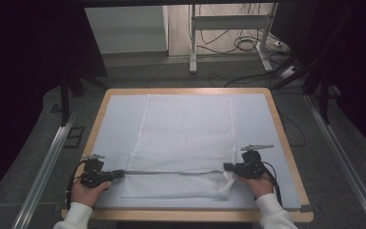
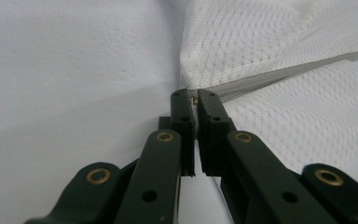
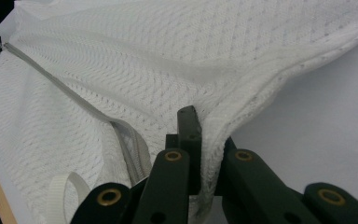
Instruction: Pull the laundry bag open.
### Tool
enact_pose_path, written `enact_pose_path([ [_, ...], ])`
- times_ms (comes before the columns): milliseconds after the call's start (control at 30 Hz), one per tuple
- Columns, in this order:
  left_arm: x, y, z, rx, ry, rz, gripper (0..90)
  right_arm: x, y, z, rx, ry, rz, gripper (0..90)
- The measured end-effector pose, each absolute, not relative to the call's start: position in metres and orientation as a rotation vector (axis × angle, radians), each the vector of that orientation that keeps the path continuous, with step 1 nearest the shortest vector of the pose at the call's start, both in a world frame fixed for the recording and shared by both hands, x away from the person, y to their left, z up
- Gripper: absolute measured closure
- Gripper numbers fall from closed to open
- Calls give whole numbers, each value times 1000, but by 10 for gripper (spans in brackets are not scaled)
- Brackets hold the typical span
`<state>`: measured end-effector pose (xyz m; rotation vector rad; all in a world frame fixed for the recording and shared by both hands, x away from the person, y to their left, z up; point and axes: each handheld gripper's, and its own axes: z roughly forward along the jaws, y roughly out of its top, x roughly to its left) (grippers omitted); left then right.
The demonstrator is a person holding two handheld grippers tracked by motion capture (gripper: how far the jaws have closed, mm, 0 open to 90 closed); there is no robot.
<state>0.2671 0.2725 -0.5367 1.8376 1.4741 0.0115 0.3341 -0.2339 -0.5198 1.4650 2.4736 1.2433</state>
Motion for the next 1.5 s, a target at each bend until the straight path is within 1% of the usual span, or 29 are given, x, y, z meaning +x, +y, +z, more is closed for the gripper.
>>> enact_pose_path([
  [367, 265, 265, -534, 1859, 1457, 42, 858, 335, -234, -521, 1454, 2465, 1229, 876],
  [467, 264, 263, -532, 1862, 1452, 78, 830, 335, -236, -520, 1454, 2455, 1231, 853],
  [533, 263, 264, -530, 1840, 1450, 119, 742, 334, -237, -520, 1443, 2447, 1224, 794],
  [600, 263, 265, -526, 1804, 1437, 145, 649, 333, -238, -519, 1434, 2427, 1228, 696],
  [667, 262, 264, -522, 1777, 1413, 174, 524, 331, -241, -515, 1429, 2391, 1241, 559],
  [700, 261, 263, -520, 1766, 1399, 192, 485, 330, -243, -513, 1434, 2370, 1246, 503],
  [767, 259, 261, -515, 1754, 1371, 228, 418, 326, -247, -507, 1425, 2329, 1258, 451],
  [800, 258, 258, -513, 1754, 1355, 245, 368, 321, -254, -500, 1398, 2280, 1258, 392],
  [1000, 257, 247, -507, 1796, 1293, 316, 315, 314, -271, -490, 1322, 2233, 1257, 349],
  [1033, 258, 247, -508, 1798, 1290, 319, 304, 313, -281, -489, 1308, 2218, 1242, 334],
  [1067, 258, 247, -508, 1802, 1291, 325, 304, 313, -281, -489, 1308, 2218, 1242, 334],
  [1200, 261, 254, -512, 1800, 1318, 347, 292, 314, -306, -491, 1315, 2192, 1241, 321],
  [1500, 263, 259, -516, 1787, 1348, 355, 290, 315, -305, -496, 1292, 2210, 1226, 312],
])
